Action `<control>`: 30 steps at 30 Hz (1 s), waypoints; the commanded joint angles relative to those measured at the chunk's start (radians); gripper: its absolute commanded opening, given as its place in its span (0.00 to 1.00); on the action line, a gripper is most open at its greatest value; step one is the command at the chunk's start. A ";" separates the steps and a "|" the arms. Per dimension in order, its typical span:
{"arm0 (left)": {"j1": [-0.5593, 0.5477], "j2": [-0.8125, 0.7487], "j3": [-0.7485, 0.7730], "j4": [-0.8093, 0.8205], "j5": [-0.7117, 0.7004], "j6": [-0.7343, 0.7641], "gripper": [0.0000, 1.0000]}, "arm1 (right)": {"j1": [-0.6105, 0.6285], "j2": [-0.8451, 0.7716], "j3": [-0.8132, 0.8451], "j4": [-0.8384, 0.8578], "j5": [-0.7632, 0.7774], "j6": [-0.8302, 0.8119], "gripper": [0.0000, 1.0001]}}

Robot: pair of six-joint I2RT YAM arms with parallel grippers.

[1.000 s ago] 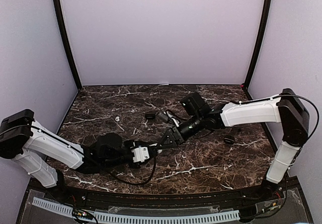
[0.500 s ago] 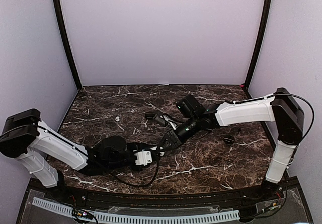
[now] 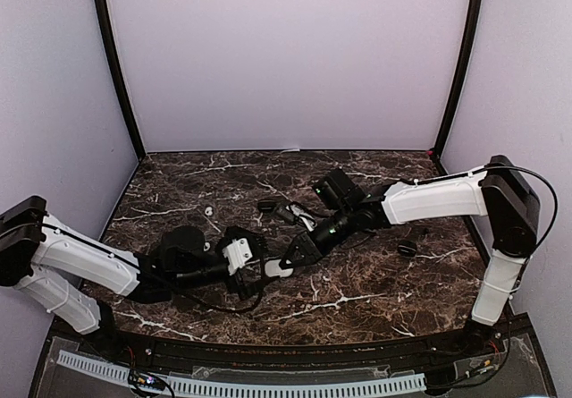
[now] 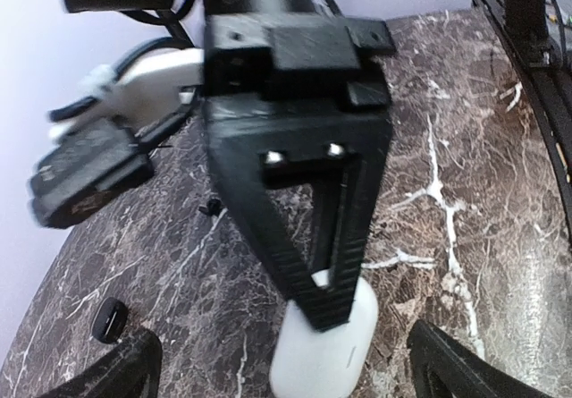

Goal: Insert the wireless bluetooth earbuds into the charging case
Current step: Pass from the left arm to the right, then pass from the right arm to the left

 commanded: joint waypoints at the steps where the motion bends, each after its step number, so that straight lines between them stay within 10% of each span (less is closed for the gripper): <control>1: 0.100 -0.156 -0.061 -0.023 0.164 -0.201 0.99 | -0.023 -0.011 -0.020 0.036 0.050 -0.042 0.11; 10: 0.413 -0.259 -0.003 -0.224 0.392 -0.702 0.99 | -0.038 -0.129 -0.134 0.168 0.137 -0.115 0.10; 30: 0.544 -0.008 -0.002 0.250 0.776 -0.816 0.93 | -0.045 -0.313 -0.387 0.754 0.217 -0.144 0.07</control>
